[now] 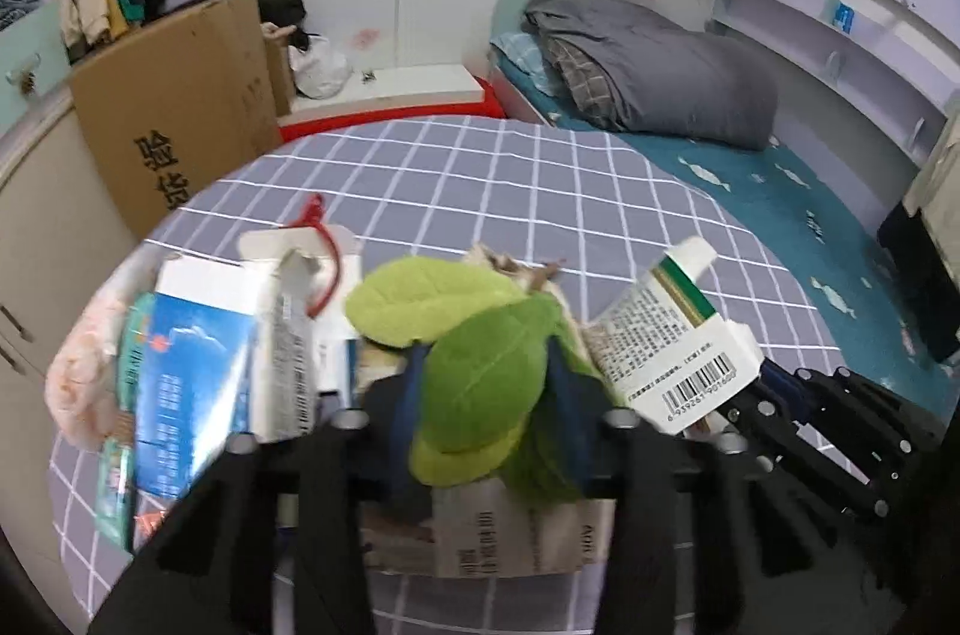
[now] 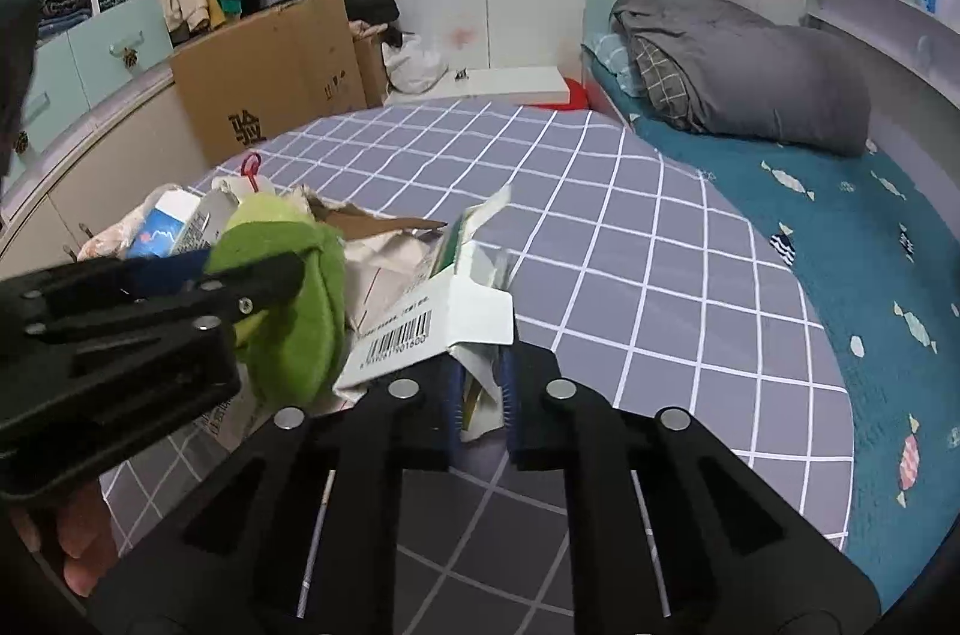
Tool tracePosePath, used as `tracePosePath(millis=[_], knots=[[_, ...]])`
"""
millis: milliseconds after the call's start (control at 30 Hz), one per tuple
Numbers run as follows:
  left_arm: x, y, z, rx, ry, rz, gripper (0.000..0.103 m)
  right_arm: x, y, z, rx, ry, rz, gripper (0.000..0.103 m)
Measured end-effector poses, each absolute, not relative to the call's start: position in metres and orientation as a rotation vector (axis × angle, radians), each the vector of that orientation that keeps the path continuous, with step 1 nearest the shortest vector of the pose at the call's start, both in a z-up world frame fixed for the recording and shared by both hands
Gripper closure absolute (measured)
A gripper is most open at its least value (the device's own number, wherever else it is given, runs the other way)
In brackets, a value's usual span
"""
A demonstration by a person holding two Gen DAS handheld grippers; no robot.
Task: Collect trash
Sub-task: 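Grasp the green leaves with the left tool while the right tool grasps the white medicine box, then carry leaves and box over the wastebasket and open both tools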
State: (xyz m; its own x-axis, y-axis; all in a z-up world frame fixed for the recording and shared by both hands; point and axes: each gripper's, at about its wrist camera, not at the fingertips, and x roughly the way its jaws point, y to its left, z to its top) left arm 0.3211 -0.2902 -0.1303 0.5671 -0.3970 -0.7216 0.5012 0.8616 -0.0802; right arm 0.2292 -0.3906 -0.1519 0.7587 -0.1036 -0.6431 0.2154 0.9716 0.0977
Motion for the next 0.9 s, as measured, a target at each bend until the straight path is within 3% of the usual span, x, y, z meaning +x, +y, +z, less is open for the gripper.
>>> tracePosePath(millis=[33, 100, 400, 700, 900], knots=[[0.320, -0.291, -0.130, 0.143, 0.802, -0.539, 0.095, 0.229, -0.390, -0.150, 0.168, 0.678, -0.180, 0.096], [0.311, -0.288, -0.123, 0.124, 0.749, -0.555, 0.096, 0.224, -0.390, -0.147, 0.168, 0.653, -0.190, 0.098], [0.273, -0.237, -0.060, -0.015, 0.582, -0.577, 0.097, 0.189, -0.377, -0.103, 0.181, 0.514, -0.179, 0.098], [0.219, -0.121, -0.008, -0.099, 0.432, -0.515, 0.097, 0.170, -0.299, -0.048, 0.157, 0.421, 0.012, 0.098], [0.188, -0.029, -0.006, -0.105, 0.387, -0.372, 0.097, 0.172, -0.212, -0.034, 0.113, 0.420, 0.184, 0.098]])
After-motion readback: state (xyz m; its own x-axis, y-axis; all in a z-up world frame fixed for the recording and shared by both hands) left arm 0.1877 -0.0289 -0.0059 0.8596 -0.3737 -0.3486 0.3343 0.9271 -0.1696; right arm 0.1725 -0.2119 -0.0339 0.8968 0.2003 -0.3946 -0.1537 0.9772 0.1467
